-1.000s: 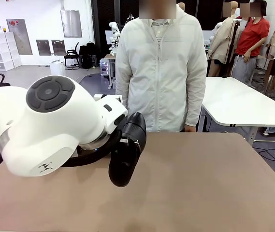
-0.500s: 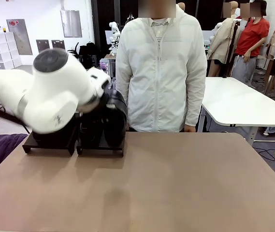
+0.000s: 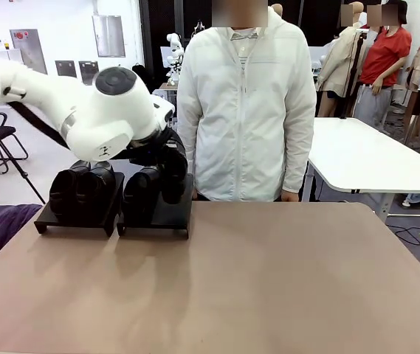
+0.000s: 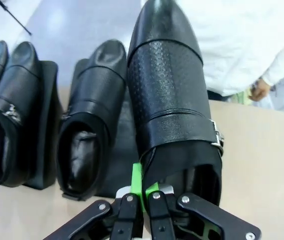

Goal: Organize the shoes by placing them on the stand.
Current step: Place the Shoe from the middle of the table onto the Shoes Stand.

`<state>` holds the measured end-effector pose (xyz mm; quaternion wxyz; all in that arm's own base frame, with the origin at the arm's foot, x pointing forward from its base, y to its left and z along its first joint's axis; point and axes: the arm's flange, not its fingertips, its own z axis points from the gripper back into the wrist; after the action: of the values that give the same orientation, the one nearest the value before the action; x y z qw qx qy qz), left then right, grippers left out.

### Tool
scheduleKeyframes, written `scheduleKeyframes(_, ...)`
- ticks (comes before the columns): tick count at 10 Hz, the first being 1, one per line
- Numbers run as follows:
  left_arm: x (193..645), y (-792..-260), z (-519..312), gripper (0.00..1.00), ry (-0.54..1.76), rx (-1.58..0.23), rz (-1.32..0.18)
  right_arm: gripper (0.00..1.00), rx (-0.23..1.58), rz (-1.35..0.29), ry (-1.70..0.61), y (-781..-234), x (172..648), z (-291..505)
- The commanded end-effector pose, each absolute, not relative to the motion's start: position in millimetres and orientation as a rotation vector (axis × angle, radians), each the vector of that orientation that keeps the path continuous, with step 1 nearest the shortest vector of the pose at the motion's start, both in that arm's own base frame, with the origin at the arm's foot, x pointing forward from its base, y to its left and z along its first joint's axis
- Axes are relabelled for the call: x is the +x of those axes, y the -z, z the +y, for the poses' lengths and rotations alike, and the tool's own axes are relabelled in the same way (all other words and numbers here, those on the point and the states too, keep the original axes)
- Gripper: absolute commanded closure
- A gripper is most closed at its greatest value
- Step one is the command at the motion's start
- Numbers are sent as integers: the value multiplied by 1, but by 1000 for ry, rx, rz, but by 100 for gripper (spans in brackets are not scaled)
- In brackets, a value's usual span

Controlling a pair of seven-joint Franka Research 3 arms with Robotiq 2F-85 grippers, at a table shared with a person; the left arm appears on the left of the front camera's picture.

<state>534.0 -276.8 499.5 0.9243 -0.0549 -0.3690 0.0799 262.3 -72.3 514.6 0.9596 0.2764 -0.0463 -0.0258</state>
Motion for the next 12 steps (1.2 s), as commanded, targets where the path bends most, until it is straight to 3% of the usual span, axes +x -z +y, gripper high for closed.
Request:
scheduleKeyframes(1, 554, -474, -313, 100, -184, 4, -797, 0, 576, -100, 30, -515, 261, -75)
scheduleKeyframes(2, 534, -499, -277, 100, -164, -113, -757, 0, 576, -100, 30, -515, 261, -75)
scheduleKeyframes(5, 534, -499, -277, 100, -164, -113, -757, 0, 576, -100, 30, -515, 261, -75)
scheduleKeyframes(12, 572, -453, -289, 100, -95, -59, -770, 0, 576, -100, 30, -515, 261, -75)
